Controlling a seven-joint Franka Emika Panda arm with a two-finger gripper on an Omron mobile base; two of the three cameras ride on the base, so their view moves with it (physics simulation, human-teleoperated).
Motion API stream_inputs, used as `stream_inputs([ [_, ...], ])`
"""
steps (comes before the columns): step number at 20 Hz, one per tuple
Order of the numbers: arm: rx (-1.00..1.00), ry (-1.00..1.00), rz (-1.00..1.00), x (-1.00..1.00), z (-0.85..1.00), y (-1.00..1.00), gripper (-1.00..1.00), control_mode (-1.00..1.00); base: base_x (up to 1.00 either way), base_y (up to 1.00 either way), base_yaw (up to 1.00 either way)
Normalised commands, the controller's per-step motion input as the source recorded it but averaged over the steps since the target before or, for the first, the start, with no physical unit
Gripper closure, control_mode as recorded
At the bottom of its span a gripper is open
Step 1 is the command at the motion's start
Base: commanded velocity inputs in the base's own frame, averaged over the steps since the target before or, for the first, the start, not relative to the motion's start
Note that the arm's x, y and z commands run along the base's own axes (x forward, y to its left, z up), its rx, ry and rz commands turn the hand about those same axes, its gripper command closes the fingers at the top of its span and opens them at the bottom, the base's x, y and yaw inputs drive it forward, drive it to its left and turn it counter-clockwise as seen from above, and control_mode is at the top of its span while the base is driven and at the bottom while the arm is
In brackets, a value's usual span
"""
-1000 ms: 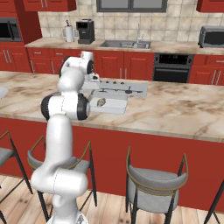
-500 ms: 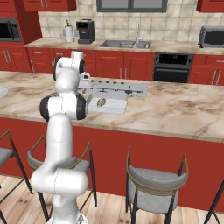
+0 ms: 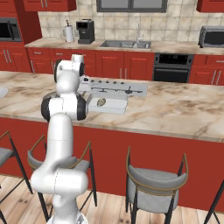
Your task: Place two dumplings into each of the tupperware containers and then place the containers in the fridge.
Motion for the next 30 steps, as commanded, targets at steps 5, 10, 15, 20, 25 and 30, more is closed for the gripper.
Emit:
stream_inputs([
  [5,0.0,0.0,0.0,0.0,-0.16,0.1,-1.0,-1.0,0.0,0.0,0.0],
  [10,-0.01,0.0,0.0,-0.18,-0.06,0.13,1.0,-1.0,0.0,0.0,0.0],
  [15,-0.02,0.03,0.0,-0.28,-0.11,0.24,1.0,-1.0,0.0,0.0,0.0],
  [20,-0.01,0.03,0.0,-0.14,0.07,0.17,1.0,-1.0,0.0,0.0,0.0],
  [25,0.0,0.04,0.0,-0.06,0.54,-0.27,1.0,-1.0,0.0,0.0,0.0],
  [30,0.0,0.06,0.0,-0.01,0.17,-0.72,1.0,-1.0,0.0,0.0,0.0],
])
